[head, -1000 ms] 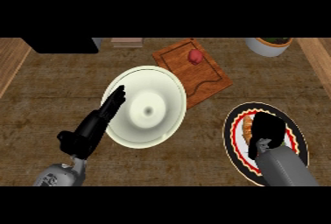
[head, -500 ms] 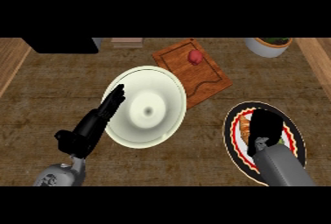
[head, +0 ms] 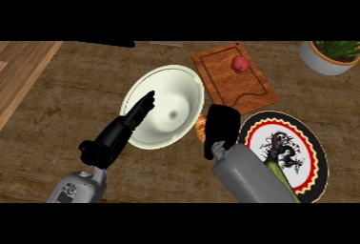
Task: Pick the croissant from the plate and place it in the bowl
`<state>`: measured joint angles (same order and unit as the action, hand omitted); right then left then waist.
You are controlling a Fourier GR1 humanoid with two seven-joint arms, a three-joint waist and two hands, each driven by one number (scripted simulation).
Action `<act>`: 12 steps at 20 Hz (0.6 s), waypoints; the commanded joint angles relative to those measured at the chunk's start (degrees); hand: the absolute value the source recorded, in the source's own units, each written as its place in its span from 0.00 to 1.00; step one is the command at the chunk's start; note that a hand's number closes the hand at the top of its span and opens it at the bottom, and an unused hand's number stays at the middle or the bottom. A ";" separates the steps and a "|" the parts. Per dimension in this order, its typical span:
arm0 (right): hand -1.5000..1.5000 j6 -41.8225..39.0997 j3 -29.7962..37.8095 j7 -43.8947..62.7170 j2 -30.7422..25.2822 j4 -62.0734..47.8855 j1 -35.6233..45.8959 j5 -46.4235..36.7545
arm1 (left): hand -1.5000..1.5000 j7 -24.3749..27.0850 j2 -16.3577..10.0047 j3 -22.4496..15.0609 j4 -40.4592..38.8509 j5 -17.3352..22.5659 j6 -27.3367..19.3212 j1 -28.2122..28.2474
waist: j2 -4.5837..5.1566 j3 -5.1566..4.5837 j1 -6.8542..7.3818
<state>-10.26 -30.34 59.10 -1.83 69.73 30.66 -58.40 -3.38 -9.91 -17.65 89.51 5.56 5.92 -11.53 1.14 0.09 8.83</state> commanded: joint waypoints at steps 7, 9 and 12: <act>1.00 9.31 -5.99 17.66 1.78 0.07 20.37 -3.72 | 0.50 -1.32 1.63 -1.48 -1.76 -0.45 0.39 -2.45 | -0.81 -0.27 1.71; 1.00 11.91 -5.62 19.28 1.78 0.10 22.87 -4.44 | 0.50 0.04 1.63 -2.13 -2.22 -0.84 0.88 -1.77 | -0.66 -0.32 1.86; 1.00 15.56 -3.93 21.58 1.78 1.75 26.84 -6.30 | 0.50 -0.78 1.24 -0.88 -2.84 -0.71 0.48 -2.76 | -0.90 -0.25 0.34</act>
<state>-1.79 -34.95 67.45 -0.88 70.37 51.86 -63.06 -4.10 -8.56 -18.83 87.51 5.08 6.45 -13.82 0.42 -0.17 10.26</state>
